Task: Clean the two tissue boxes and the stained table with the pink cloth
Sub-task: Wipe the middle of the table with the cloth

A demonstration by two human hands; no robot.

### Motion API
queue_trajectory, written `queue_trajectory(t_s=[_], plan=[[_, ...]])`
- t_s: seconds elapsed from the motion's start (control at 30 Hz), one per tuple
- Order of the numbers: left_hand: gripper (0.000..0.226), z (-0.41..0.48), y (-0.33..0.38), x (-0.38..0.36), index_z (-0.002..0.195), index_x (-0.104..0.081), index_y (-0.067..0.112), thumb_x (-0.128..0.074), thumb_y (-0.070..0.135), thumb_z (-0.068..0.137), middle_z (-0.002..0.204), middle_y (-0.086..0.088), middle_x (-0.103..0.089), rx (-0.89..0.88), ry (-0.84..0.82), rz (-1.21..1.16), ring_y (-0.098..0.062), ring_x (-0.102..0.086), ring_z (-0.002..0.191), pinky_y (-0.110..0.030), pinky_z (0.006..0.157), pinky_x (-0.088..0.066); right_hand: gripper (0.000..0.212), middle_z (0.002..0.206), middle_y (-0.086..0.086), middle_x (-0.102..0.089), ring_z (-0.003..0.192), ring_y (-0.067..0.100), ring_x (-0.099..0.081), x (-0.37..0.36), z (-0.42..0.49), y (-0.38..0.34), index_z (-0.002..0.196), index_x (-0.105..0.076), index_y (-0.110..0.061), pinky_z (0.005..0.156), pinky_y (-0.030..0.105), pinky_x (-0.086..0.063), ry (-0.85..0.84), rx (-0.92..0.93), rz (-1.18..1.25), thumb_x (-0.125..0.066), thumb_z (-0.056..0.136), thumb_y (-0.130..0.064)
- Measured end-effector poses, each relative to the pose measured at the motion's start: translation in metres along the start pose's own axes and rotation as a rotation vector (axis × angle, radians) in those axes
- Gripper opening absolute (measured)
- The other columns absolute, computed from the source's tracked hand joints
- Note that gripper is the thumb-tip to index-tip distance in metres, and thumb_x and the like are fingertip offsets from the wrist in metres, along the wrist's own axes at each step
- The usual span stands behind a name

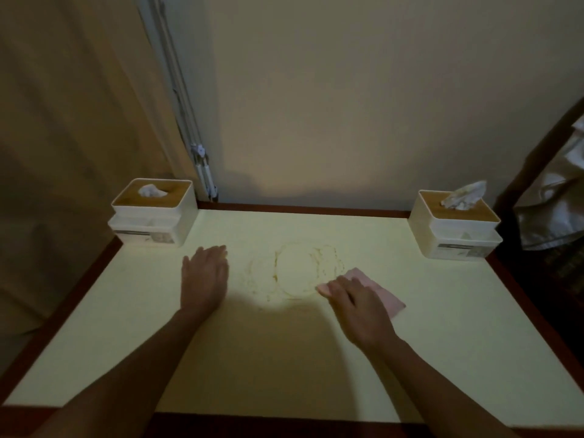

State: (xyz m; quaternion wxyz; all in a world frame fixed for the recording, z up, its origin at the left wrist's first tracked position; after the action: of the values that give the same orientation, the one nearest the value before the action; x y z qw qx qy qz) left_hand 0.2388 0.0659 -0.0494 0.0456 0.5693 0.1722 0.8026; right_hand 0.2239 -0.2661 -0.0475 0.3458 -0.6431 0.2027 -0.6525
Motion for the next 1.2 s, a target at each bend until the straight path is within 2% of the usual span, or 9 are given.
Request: queue_trajectory(t_s=[0.07, 0.1, 0.2, 0.27, 0.33, 0.43, 0.6, 0.93, 1.2], plan=[[0.039, 0.005, -0.013, -0.001, 0.140, -0.049, 0.017, -0.038, 0.025, 0.103, 0.148, -0.005, -0.047, -0.005, -0.038, 0.009, -0.028, -0.033, 0.142, -0.053, 0.118, -0.013, 0.045, 0.154, 0.000, -0.046, 0.148, 0.027, -0.032, -0.025, 0.006, 0.005, 0.143, -0.048, -0.038, 0.123, 0.054, -0.019, -0.085, 0.001, -0.301, -0.021, 0.108, -0.049], [0.041, 0.006, -0.015, -0.004, 0.143, -0.046, 0.016, -0.037, 0.025, 0.104, 0.151, -0.007, -0.043, -0.008, -0.065, 0.005, -0.031, -0.029, 0.144, -0.052, 0.119, -0.010, 0.055, 0.166, 0.003, -0.024, 0.156, 0.027, -0.010, -0.031, 0.009, 0.011, 0.155, -0.031, -0.035, 0.124, 0.053, -0.004, -0.115, -0.042, -0.407, -0.011, 0.106, -0.052], [0.041, 0.003, -0.002, -0.018, 0.141, -0.048, 0.006, -0.047, 0.016, 0.101, 0.149, -0.017, -0.043, -0.090, -0.122, 0.036, -0.043, -0.035, 0.140, -0.061, 0.115, -0.022, 0.074, 0.169, 0.009, 0.011, 0.155, 0.031, 0.015, -0.039, 0.014, 0.023, 0.161, 0.004, -0.030, 0.123, 0.053, 0.006, -0.104, -0.077, -0.653, 0.015, 0.093, -0.058], [0.042, 0.000, 0.001, -0.028, 0.142, -0.047, 0.005, -0.047, 0.016, 0.101, 0.150, -0.017, -0.042, -0.103, -0.142, 0.045, -0.042, -0.035, 0.140, -0.058, 0.115, -0.024, 0.076, 0.168, 0.014, 0.010, 0.155, 0.036, 0.012, -0.033, 0.017, 0.028, 0.161, 0.005, -0.030, 0.120, 0.053, 0.011, -0.011, -0.125, -0.716, 0.014, 0.093, -0.062], [0.046, -0.001, -0.002, -0.032, 0.148, -0.038, 0.009, -0.034, 0.023, 0.105, 0.156, -0.011, -0.033, -0.081, -0.138, 0.014, -0.034, -0.024, 0.147, -0.046, 0.120, -0.010, 0.076, 0.168, 0.019, 0.001, 0.155, 0.041, 0.003, -0.023, 0.016, 0.037, 0.161, -0.002, -0.027, 0.120, 0.055, 0.007, 0.055, -0.231, -0.726, 0.006, 0.096, -0.064], [0.048, 0.001, -0.008, -0.034, 0.151, -0.032, 0.012, -0.026, 0.027, 0.106, 0.160, -0.006, -0.026, -0.042, -0.128, -0.048, -0.028, -0.015, 0.150, -0.037, 0.120, -0.001, 0.075, 0.168, 0.018, -0.005, 0.155, 0.040, -0.005, -0.025, 0.014, 0.045, 0.162, -0.005, -0.022, 0.123, 0.059, -0.005, 0.034, -0.280, -0.754, 0.003, 0.096, -0.059], [0.049, 0.001, -0.006, -0.036, 0.152, -0.030, 0.012, -0.024, 0.028, 0.106, 0.161, -0.006, -0.022, -0.041, -0.127, -0.045, -0.027, -0.011, 0.151, -0.033, 0.119, 0.002, 0.076, 0.168, 0.017, -0.010, 0.154, 0.040, -0.011, -0.030, 0.036, 0.042, 0.162, -0.011, -0.022, 0.122, 0.058, -0.008, 0.027, -0.241, -0.764, -0.002, 0.096, -0.060], [0.049, 0.003, -0.007, -0.038, 0.154, -0.023, 0.012, -0.022, 0.023, 0.107, 0.162, -0.005, -0.017, -0.037, -0.138, -0.063, -0.024, -0.005, 0.151, -0.036, 0.123, -0.003, 0.070, 0.169, 0.013, 0.006, 0.155, 0.037, 0.004, -0.067, 0.130, 0.016, 0.161, 0.001, -0.024, 0.123, 0.057, 0.002, -0.051, -0.180, -0.711, -0.010, 0.102, -0.060], [0.050, 0.004, -0.010, -0.037, 0.154, -0.021, 0.010, -0.028, 0.013, 0.105, 0.162, -0.007, -0.018, -0.011, -0.097, -0.093, -0.024, -0.005, 0.151, -0.033, 0.122, 0.001, 0.085, 0.168, 0.008, 0.016, 0.155, 0.031, 0.016, -0.129, 0.168, -0.040, 0.162, 0.003, -0.028, 0.124, 0.056, 0.008, -0.267, 0.067, -0.618, -0.011, 0.094, -0.076]])
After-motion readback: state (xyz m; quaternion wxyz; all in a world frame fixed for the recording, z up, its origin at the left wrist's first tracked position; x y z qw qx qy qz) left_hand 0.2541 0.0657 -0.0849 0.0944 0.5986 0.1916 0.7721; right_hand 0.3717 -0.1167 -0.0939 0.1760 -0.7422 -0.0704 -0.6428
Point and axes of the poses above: each hand's wrist, its own z-axis towards the middle knuckle, its own x-axis out of the back of the hand, y = z × x, the point moved 9 cm from there along z, towards the middle knuckle
